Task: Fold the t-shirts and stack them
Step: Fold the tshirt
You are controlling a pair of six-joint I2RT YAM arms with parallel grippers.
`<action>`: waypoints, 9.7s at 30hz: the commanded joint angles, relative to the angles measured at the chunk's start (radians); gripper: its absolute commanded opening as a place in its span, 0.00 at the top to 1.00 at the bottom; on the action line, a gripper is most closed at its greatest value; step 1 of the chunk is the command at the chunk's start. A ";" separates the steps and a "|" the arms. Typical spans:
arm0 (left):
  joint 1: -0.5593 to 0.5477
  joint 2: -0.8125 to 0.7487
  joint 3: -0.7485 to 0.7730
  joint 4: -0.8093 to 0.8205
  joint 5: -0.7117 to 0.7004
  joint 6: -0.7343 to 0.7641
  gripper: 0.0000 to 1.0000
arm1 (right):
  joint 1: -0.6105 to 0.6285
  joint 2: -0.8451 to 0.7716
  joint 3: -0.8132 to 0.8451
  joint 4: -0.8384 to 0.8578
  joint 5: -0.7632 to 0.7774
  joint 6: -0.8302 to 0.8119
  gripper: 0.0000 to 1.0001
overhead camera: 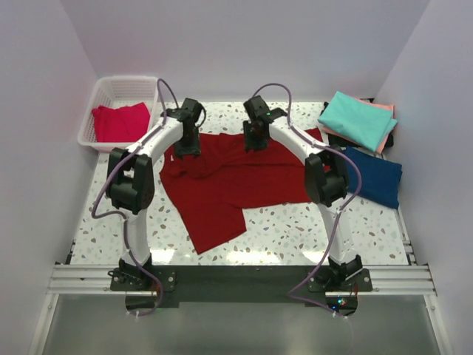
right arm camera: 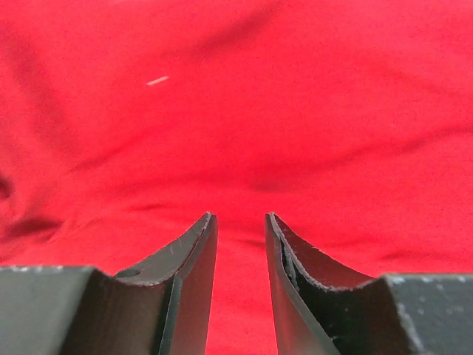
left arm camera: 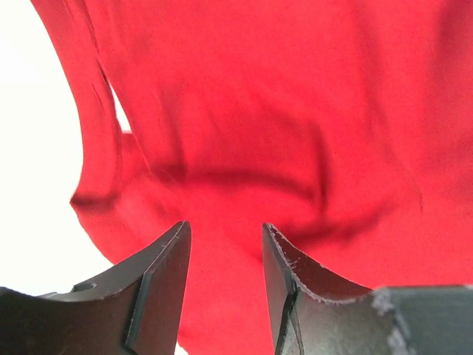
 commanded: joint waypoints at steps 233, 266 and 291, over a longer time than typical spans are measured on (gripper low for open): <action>-0.107 -0.646 -0.864 0.213 0.057 -0.362 0.46 | -0.273 -0.580 -0.636 0.029 0.219 0.028 0.56; -0.106 -0.597 -0.825 0.172 0.037 -0.342 1.00 | -0.267 -0.549 -0.608 -0.014 0.270 0.045 0.59; -0.089 -0.690 -0.663 -0.126 -0.267 -0.351 1.00 | -0.294 -0.650 -0.972 0.114 0.328 0.172 0.51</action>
